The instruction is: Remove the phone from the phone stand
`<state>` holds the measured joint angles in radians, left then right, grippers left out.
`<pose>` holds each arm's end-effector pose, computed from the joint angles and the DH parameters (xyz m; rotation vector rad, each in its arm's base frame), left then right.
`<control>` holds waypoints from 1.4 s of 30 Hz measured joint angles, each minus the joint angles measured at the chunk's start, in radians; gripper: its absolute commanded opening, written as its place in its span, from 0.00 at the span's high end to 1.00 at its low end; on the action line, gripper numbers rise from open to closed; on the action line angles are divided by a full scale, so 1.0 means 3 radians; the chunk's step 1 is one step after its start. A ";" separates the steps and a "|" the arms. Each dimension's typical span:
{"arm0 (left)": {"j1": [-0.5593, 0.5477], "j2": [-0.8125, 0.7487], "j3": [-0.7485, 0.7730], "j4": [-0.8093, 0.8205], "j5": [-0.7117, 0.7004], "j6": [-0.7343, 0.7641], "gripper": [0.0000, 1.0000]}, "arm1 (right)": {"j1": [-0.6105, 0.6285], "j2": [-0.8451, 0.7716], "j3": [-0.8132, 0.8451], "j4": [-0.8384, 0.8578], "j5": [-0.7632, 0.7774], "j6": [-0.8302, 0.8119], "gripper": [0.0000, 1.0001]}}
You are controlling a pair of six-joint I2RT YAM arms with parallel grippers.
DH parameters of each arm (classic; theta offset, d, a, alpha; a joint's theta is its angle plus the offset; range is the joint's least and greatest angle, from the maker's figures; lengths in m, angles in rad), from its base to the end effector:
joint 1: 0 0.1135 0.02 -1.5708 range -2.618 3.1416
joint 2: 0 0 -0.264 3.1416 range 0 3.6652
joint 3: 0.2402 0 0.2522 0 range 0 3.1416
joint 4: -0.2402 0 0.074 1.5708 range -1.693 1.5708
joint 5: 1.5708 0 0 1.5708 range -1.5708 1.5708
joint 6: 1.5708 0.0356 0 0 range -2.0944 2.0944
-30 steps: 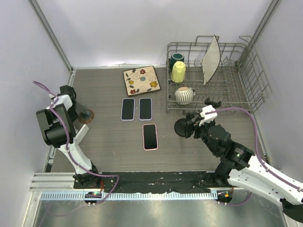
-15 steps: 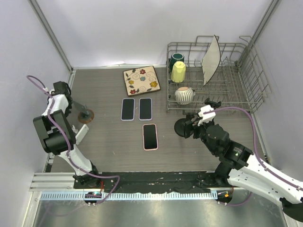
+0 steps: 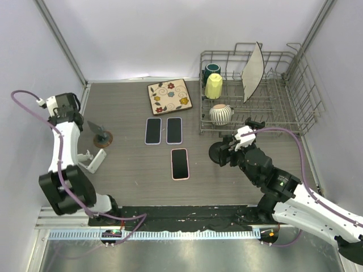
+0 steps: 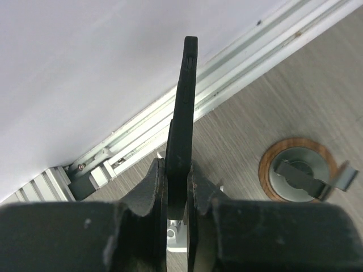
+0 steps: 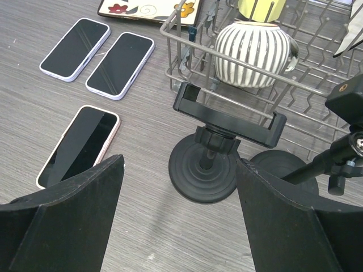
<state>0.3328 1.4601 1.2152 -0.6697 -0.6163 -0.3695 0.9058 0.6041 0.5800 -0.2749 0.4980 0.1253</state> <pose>0.2824 0.1194 0.2931 -1.0608 2.1460 0.7425 0.1057 0.1073 0.2865 -0.3741 1.8019 0.2581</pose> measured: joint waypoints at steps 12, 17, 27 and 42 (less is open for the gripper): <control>-0.0304 -0.0868 0.0090 -0.0112 0.0023 -0.0025 1.00 | 0.0000 0.0018 0.0004 0.0048 -0.0230 -0.0034 0.16; -0.0573 -0.1088 0.0412 -0.0387 0.0342 -0.0064 1.00 | 0.0000 0.0085 0.0074 0.0103 -0.0450 -0.0134 0.17; -0.0748 -0.1709 0.0722 -0.0704 0.2168 -0.0338 1.00 | 0.0000 0.0505 0.0490 0.0163 -0.1239 -0.0535 0.17; -0.1808 -0.1822 -0.0182 -0.0651 0.4217 -0.0060 1.00 | 0.0000 0.1274 0.1330 0.0078 -0.2560 -0.0768 0.17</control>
<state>-0.2096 0.9134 1.1606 -0.8650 0.6487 -0.3874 0.9058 0.9863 0.9791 -0.2516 -0.2699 -0.1051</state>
